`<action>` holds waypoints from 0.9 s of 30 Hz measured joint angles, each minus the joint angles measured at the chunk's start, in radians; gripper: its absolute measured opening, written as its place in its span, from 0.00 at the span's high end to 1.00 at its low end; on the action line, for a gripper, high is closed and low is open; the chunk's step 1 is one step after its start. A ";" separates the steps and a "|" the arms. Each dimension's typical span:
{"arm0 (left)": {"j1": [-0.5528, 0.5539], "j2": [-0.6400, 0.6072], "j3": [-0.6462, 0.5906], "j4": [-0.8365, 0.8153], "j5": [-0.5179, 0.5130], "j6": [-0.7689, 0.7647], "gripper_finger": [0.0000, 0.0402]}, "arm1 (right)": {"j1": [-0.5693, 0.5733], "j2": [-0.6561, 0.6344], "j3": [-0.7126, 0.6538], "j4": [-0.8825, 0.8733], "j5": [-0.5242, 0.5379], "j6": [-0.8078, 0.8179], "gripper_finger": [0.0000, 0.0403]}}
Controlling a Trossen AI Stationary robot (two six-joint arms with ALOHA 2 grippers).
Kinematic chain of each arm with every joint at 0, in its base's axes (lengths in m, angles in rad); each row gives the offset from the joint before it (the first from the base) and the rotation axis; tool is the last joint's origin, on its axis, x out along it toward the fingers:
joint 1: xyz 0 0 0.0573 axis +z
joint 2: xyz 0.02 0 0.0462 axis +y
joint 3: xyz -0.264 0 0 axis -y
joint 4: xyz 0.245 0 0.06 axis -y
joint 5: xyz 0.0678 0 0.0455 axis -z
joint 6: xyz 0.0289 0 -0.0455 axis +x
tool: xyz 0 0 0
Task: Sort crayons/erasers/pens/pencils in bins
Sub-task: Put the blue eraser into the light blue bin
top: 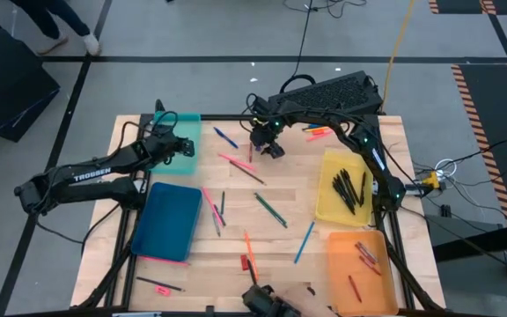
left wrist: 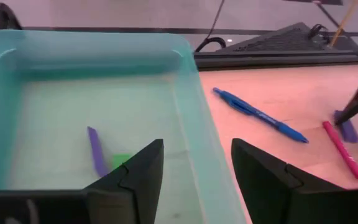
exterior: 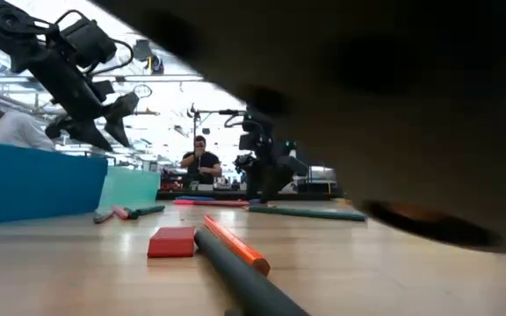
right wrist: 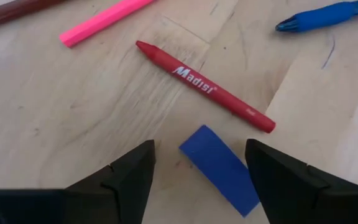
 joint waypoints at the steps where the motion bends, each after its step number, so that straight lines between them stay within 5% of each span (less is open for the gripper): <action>1: -0.010 0.000 0.000 0.009 0.000 -0.002 0.52 | -0.001 0.000 0.000 -0.010 0.010 0.003 0.42; 13: -0.105 0.000 0.000 0.064 0.000 0.011 0.52 | -0.001 -0.017 0.001 -0.141 0.208 0.098 0.71; 27: -0.121 0.000 0.000 0.108 0.050 0.069 0.52 | 0.024 -0.027 -0.004 -0.101 0.265 0.185 0.78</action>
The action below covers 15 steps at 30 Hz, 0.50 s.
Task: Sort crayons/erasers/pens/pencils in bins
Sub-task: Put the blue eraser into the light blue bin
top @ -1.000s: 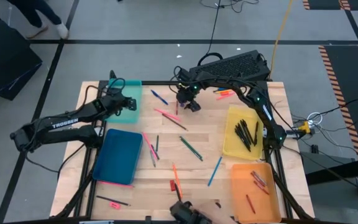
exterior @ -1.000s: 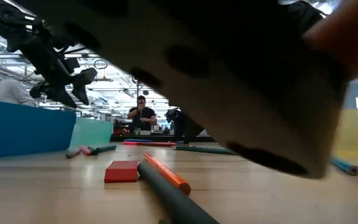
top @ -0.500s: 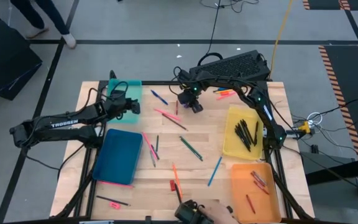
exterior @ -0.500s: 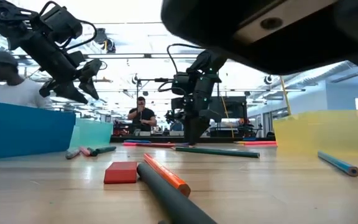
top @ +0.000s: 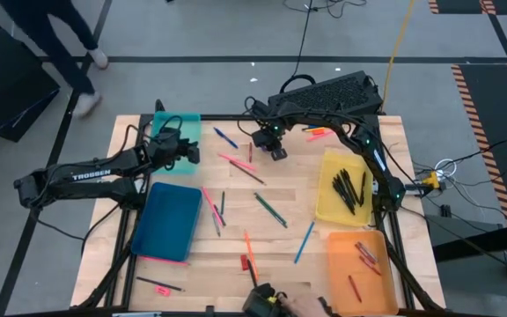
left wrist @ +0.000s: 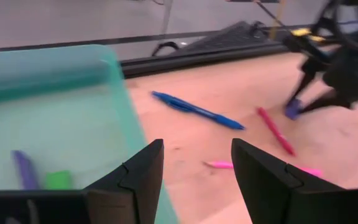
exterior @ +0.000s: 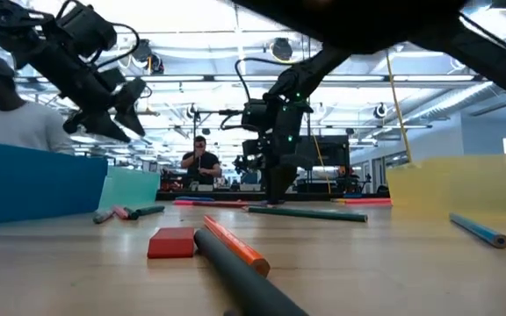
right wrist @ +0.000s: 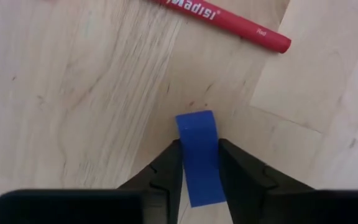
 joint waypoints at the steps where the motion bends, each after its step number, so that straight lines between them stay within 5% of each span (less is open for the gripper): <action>1: -0.007 0.000 0.000 0.007 0.015 0.001 0.52 | 0.004 -0.002 0.000 0.007 0.000 -0.001 0.79; 7: -0.059 0.000 0.000 0.043 0.097 -0.069 0.52 | 0.060 -0.052 -0.003 0.054 0.008 -0.030 0.88; 15: -0.133 0.000 0.000 0.081 0.098 -0.155 0.52 | 0.190 -0.163 -0.002 0.102 0.157 -0.054 0.88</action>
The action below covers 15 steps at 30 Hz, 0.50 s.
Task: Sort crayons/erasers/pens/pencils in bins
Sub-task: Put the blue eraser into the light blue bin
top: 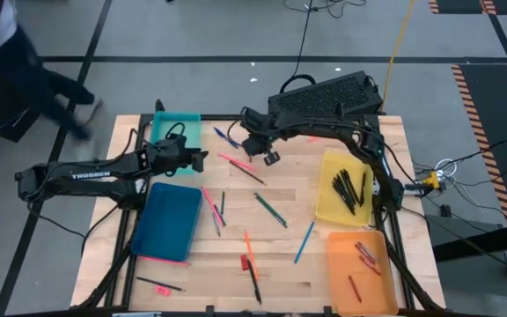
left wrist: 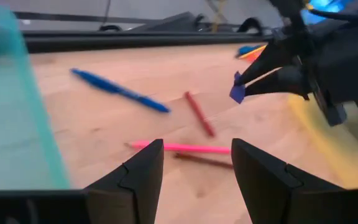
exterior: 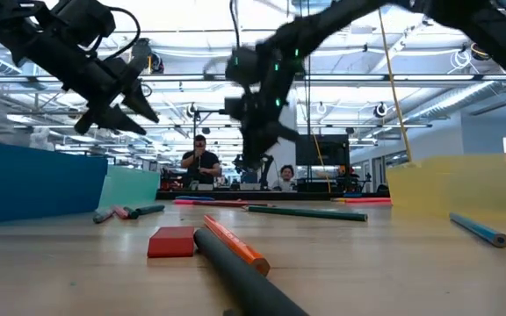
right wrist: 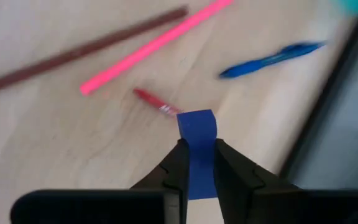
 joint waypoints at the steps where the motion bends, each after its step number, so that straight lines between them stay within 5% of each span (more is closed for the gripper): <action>1: -0.007 0.000 0.000 0.018 0.001 -0.004 0.52 | 0.021 -0.018 0.000 0.001 0.024 0.000 0.88; 8: -0.030 0.040 0.000 0.233 0.116 -0.007 0.50 | 0.185 -0.118 0.000 0.084 0.173 -0.003 0.88; 15: -0.030 0.148 0.000 0.500 0.248 0.045 0.36 | 0.295 -0.162 0.002 0.220 0.320 -0.026 0.88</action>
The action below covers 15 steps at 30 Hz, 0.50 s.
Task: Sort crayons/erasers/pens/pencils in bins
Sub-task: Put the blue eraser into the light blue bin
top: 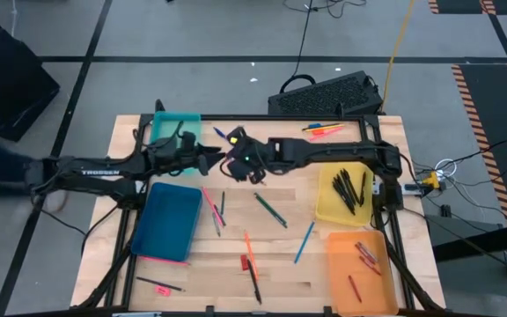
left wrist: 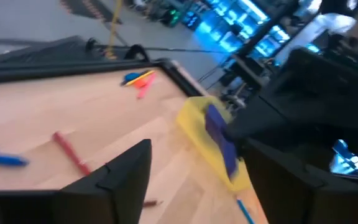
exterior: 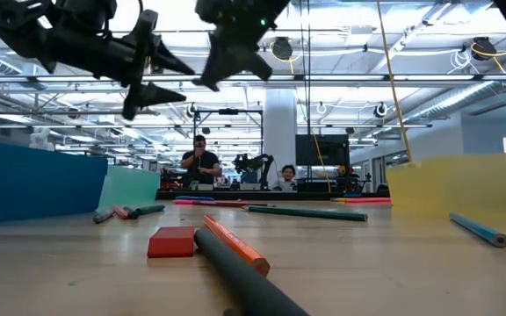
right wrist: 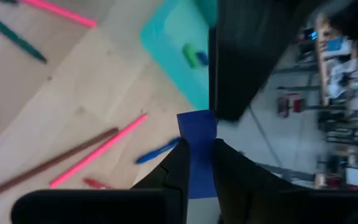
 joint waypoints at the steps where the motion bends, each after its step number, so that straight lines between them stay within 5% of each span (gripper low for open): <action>1: 0.000 0.014 0.000 0.029 0.011 0.009 0.34 | 0.009 0.000 0.000 0.013 0.017 -0.002 0.88; 8: -0.001 0.071 0.000 0.118 0.059 0.032 0.34 | 0.026 0.000 0.000 0.036 0.102 0.020 0.88; 15: 0.000 0.075 -0.001 0.154 0.009 0.095 0.52 | 0.026 0.000 0.000 0.060 0.098 0.026 0.88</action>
